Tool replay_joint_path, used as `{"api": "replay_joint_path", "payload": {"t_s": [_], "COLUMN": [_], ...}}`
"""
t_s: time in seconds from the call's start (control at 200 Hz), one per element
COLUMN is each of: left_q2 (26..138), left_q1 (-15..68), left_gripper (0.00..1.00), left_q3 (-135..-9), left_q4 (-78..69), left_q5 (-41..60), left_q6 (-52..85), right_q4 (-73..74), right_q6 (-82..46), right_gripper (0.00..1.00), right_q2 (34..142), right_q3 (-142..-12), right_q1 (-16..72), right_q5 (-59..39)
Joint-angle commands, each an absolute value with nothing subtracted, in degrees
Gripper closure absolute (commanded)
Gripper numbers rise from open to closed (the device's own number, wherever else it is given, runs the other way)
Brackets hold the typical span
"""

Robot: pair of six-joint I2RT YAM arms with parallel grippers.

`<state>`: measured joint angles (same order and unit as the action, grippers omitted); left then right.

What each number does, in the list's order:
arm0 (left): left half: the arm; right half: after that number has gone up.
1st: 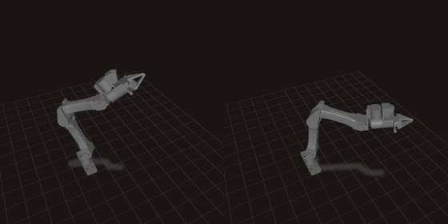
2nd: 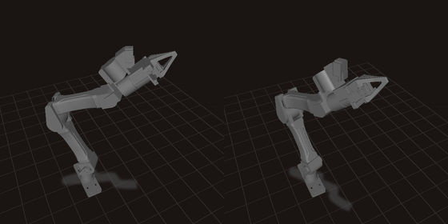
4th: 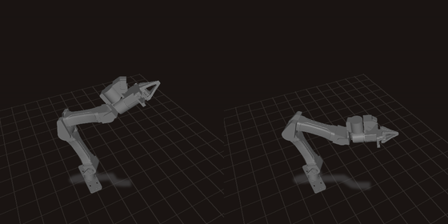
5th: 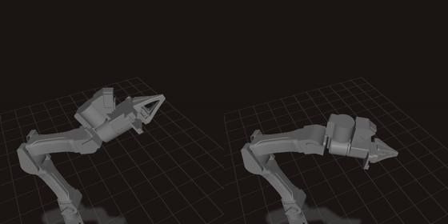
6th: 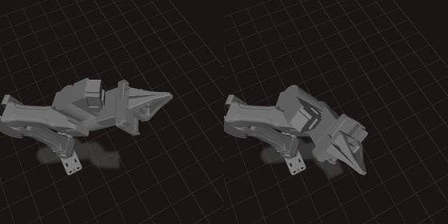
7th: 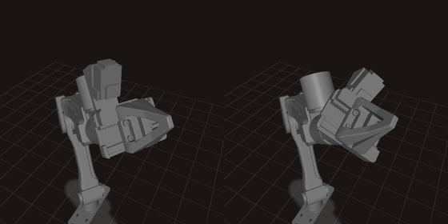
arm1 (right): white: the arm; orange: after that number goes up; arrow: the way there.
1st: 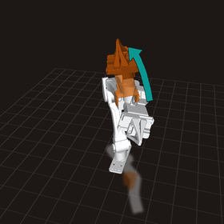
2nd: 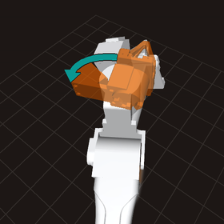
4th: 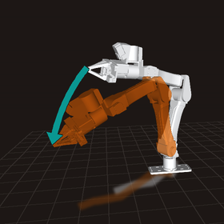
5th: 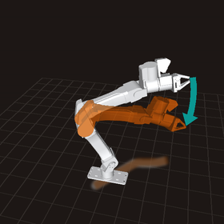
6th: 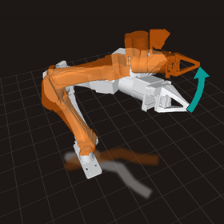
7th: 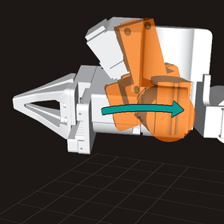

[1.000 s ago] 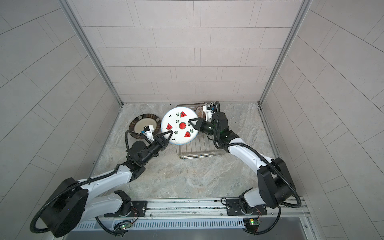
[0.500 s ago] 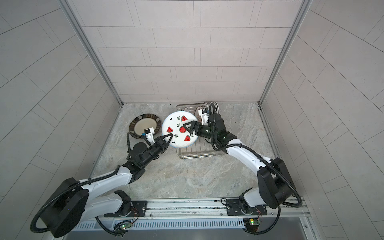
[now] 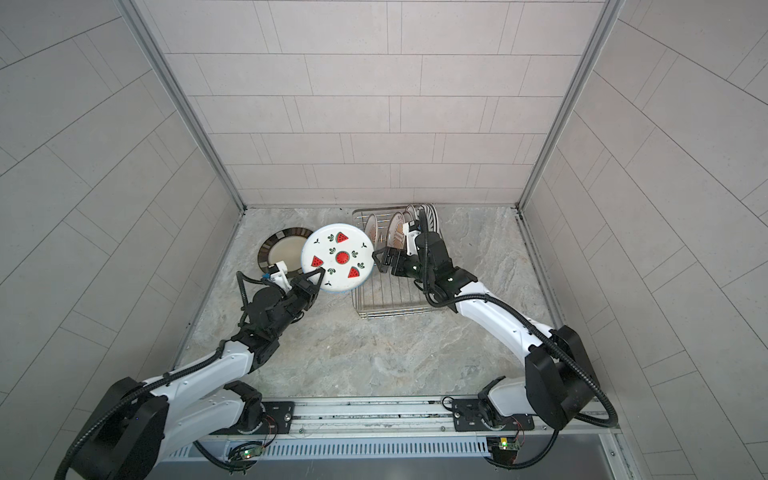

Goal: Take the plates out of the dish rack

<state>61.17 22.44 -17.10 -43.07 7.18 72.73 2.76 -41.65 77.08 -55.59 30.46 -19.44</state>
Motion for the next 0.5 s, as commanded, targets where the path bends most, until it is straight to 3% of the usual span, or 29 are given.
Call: {"api": "replay_joint_path", "payload": {"t_s": [0.0,0.11,0.32,0.415,0.495], "left_q2": [60.2,60.1,59.7,58.8,60.3], "left_q1": [17.8,13.7,7.9,6.3,4.6], "left_gripper": [0.95,0.95,0.95,0.95,0.95], "left_q3": [-17.1,-17.1,-14.0,-16.5,-16.5], "left_q4": [-54.2,-52.6,-54.6,-46.2,-48.1], "left_q5": [9.0,10.1,7.5,7.4,8.0], "left_q6": [76.5,77.4,77.3,75.2,75.6], "right_q4": [3.7,4.3,9.4,11.5,12.0], "right_q6": [-35.5,-32.1,-12.5,-11.2,-8.9], "right_gripper": [0.00,0.00,0.00,0.01,0.00], "right_q2": [74.0,73.6,73.5,76.0,78.9], "right_q3": [-55.0,-55.7,-56.2,-57.6,-59.7], "right_q1": [32.8,35.7,47.8,48.9,50.2], "right_q5": [-14.3,-11.2,-0.8,-1.6,-2.7]}}
